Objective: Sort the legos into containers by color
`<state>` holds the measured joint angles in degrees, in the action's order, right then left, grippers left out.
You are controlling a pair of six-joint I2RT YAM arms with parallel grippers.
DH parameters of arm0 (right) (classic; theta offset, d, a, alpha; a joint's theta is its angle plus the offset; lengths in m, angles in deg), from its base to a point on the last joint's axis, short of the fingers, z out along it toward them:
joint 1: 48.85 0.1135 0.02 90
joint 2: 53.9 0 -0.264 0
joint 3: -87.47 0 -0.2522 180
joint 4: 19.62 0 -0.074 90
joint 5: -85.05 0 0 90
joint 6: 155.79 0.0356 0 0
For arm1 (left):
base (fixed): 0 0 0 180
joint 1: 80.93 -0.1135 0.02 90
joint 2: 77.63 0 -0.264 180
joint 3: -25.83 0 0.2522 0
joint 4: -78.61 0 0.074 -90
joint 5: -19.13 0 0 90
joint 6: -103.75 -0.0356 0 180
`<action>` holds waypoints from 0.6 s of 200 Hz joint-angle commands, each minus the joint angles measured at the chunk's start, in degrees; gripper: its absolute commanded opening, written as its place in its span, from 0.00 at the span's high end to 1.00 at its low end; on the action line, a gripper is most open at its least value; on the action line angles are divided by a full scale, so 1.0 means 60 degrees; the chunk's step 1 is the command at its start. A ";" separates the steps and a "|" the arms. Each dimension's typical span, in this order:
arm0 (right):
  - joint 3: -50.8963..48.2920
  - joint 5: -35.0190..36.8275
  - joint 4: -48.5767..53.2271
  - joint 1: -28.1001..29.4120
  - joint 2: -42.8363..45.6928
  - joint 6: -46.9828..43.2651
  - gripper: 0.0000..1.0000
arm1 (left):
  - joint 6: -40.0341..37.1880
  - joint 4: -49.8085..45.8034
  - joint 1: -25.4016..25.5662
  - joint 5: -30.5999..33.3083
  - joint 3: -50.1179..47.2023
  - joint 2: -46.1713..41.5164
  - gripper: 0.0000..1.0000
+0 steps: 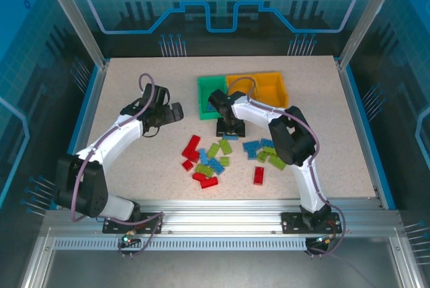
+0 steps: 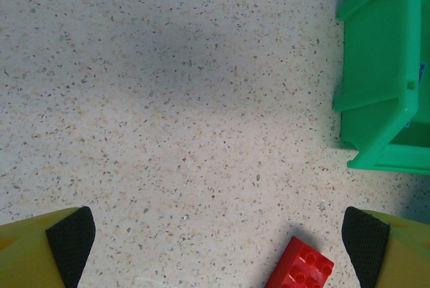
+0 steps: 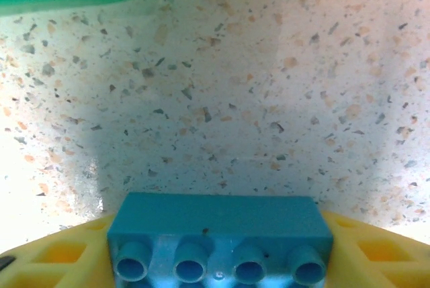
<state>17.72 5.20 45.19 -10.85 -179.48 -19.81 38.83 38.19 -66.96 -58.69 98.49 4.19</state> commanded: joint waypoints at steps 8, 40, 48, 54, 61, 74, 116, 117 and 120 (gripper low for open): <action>0.0024 0.0327 0.0281 0.0244 0.0237 0.0072 0.43 | -0.0168 0.0088 -0.0072 -0.0142 -0.0260 -0.0257 0.01; 0.0581 0.0463 0.0252 0.0211 0.0965 -0.0278 0.43 | -0.0049 0.0106 -0.0074 -0.0269 -0.0525 -0.0292 0.01; 0.0877 0.0437 0.0227 0.0172 0.1047 -0.0454 0.42 | 0.0001 0.0106 -0.0074 -0.0336 -0.0597 -0.0304 0.01; 0.1108 0.0373 0.0184 0.0124 0.1059 -0.0591 0.41 | 0.0037 0.0106 -0.0074 -0.0363 -0.0663 -0.0307 0.01; 0.1411 0.0320 0.0166 0.0055 0.1041 -0.0686 0.41 | 0.0088 0.0088 -0.0073 -0.0423 -0.0721 -0.0320 0.01; 0.2009 0.0245 0.0169 -0.0070 0.0861 -0.0880 0.40 | 0.0222 0.0048 -0.0074 -0.0557 -0.0832 -0.0365 0.01; 0.4095 -0.0008 0.0691 -0.0490 -0.0432 -0.1144 0.38 | 0.0744 0.0277 -0.0045 -0.1370 -0.1416 -0.0770 0.01; 0.4136 -0.0030 0.0691 -0.0504 -0.0459 -0.1137 0.38 | 0.0750 0.0280 -0.0045 -0.1378 -0.1419 -0.0780 0.01; 0.4242 -0.0069 0.0704 -0.0534 -0.0551 -0.1123 0.38 | 0.0792 0.0293 -0.0044 -0.1393 -0.1460 -0.0807 0.01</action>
<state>38.52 6.38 46.41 -12.16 -177.77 -25.06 40.84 38.67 -66.96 -63.30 91.62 1.87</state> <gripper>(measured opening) 0.621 0.990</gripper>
